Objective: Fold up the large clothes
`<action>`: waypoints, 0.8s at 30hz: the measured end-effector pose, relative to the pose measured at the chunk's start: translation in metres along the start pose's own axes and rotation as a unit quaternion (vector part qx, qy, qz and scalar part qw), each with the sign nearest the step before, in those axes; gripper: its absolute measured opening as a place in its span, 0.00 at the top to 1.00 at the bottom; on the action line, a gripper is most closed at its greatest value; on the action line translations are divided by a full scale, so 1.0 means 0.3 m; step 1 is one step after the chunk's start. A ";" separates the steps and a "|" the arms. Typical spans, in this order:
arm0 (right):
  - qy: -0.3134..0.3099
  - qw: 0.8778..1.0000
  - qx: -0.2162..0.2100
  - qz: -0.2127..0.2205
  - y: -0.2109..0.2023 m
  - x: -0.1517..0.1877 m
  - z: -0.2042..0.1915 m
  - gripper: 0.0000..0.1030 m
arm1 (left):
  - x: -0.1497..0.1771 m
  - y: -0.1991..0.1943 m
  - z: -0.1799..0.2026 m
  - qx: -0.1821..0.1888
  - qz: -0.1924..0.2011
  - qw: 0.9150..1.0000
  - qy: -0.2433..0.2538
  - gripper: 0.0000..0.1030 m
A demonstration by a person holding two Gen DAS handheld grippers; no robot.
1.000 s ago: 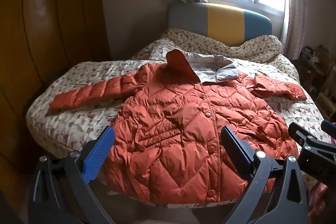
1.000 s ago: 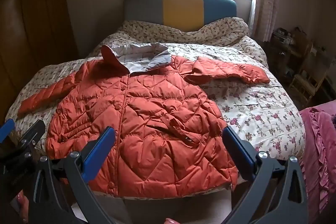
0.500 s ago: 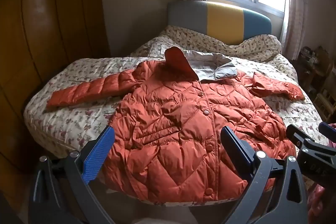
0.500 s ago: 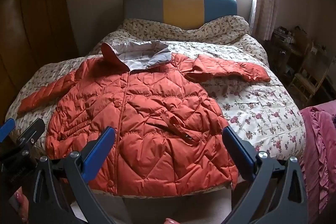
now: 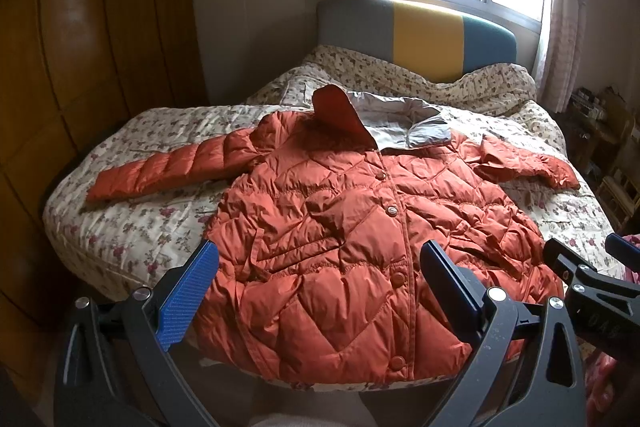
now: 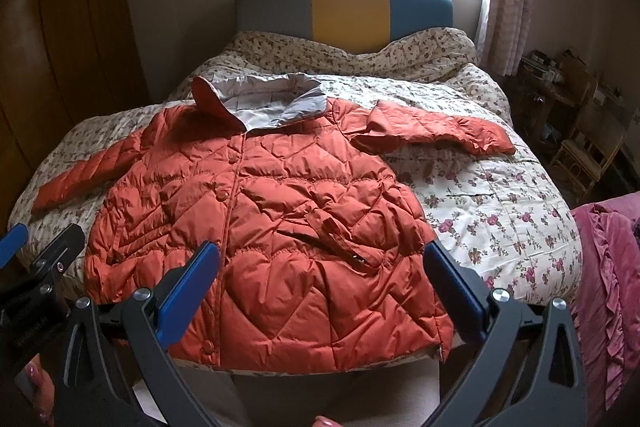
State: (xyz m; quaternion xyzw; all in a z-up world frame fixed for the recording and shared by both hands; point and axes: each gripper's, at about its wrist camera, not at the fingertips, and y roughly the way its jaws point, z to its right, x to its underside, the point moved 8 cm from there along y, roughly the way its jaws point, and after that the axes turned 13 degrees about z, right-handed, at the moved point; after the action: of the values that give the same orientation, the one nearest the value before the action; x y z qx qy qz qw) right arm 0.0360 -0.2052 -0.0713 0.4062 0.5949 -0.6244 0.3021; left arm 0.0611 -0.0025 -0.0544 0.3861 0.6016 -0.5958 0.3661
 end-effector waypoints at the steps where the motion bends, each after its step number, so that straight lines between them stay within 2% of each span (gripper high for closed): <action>1: -0.001 1.000 0.001 0.001 -0.001 0.001 -0.001 0.02 | 0.000 0.000 -0.001 0.001 0.000 1.000 0.000 0.03; 24: -0.001 1.000 0.000 -0.008 0.011 -0.001 0.006 0.02 | 0.029 0.004 0.014 0.001 -0.006 1.000 -0.001 0.03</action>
State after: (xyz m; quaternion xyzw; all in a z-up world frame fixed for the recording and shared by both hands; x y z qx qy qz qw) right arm 0.0385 -0.2074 -0.0728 0.4003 0.5979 -0.6274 0.2977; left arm 0.0582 -0.0066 -0.0627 0.3820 0.6027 -0.5994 0.3627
